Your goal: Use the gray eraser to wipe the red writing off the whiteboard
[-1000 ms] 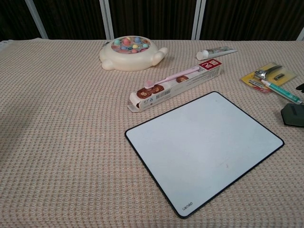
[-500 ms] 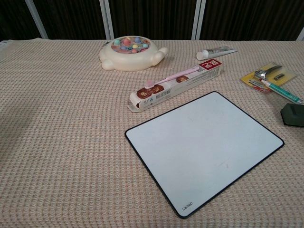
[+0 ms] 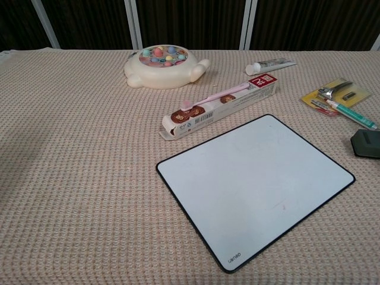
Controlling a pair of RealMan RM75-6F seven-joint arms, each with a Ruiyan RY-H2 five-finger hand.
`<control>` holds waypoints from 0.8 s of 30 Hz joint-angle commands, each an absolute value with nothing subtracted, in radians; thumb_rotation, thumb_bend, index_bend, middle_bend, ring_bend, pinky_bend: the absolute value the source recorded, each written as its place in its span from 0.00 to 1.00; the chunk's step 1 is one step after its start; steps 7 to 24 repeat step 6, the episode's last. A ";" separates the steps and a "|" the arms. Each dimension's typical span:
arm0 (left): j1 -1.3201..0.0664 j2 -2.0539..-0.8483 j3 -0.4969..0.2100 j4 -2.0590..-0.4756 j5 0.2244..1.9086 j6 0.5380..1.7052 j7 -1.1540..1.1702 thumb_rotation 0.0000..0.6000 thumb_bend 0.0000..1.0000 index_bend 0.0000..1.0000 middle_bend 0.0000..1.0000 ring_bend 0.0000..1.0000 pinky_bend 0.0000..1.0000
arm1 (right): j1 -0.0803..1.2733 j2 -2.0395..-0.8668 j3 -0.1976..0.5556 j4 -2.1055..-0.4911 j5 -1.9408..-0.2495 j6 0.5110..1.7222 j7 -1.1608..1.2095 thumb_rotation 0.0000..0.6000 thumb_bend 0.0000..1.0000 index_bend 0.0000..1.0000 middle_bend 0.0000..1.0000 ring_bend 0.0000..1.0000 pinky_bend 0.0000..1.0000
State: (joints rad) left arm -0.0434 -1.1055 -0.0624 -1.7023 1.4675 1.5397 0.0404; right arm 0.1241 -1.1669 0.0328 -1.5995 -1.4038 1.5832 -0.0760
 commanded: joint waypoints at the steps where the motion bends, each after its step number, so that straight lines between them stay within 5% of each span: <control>1: -0.043 -1.105 -0.063 -1.702 1.467 1.541 0.039 1.00 0.64 0.16 0.09 0.02 0.00 | 0.101 -1.198 0.040 -1.554 -1.434 1.617 -0.074 1.00 0.10 0.00 0.00 0.00 0.14; 24: -0.042 -1.103 -0.064 -1.702 1.467 1.543 0.035 1.00 0.64 0.16 0.09 0.02 0.00 | 0.092 -1.196 0.049 -1.538 -1.426 1.604 -0.073 1.00 0.10 0.00 0.00 0.00 0.14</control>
